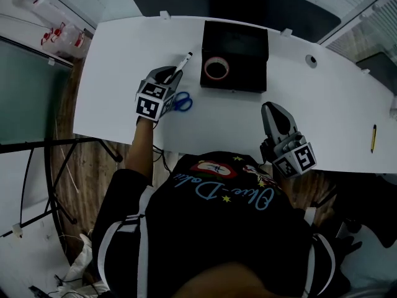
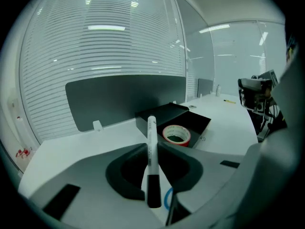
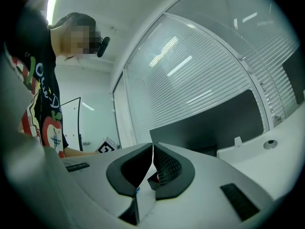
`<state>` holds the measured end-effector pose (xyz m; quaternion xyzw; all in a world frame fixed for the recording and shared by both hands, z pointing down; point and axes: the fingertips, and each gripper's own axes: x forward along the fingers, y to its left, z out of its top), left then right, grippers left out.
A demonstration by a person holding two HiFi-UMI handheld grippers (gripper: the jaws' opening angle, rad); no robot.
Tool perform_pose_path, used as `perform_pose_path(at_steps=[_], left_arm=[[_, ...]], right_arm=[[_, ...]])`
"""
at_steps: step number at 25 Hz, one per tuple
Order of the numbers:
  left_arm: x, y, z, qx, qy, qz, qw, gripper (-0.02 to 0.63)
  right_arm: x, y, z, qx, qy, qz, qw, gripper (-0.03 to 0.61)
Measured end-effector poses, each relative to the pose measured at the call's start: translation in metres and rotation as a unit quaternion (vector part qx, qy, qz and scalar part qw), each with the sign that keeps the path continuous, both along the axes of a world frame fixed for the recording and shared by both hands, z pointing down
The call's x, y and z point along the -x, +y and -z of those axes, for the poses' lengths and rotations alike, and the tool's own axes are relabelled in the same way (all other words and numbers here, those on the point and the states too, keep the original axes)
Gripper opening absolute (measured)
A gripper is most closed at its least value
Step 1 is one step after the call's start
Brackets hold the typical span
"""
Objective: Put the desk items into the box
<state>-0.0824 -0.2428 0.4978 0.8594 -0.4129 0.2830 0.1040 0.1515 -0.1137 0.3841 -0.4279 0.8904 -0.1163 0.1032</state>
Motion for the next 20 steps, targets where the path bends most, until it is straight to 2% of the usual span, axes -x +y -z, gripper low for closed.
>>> perform_pose_path(at_steps=[8,14,20], left_arm=[[0.002,0.012,0.036,-0.034,0.035,0.026,0.9985,0.088],[-0.004,0.015,0.056,-0.063,0.036,0.016,0.9972,0.087],[-0.016,0.011,0.060,-0.070,0.042,-0.001,0.9966,0.089]], right_arm=[[0.005,-0.007,0.007,-0.007,-0.025,0.019,0.999,0.012],[0.006,-0.007,0.002,-0.008,-0.004,0.029,1.000,0.012],[-0.002,-0.007,0.002,-0.008,-0.007,0.014,1.000,0.012]])
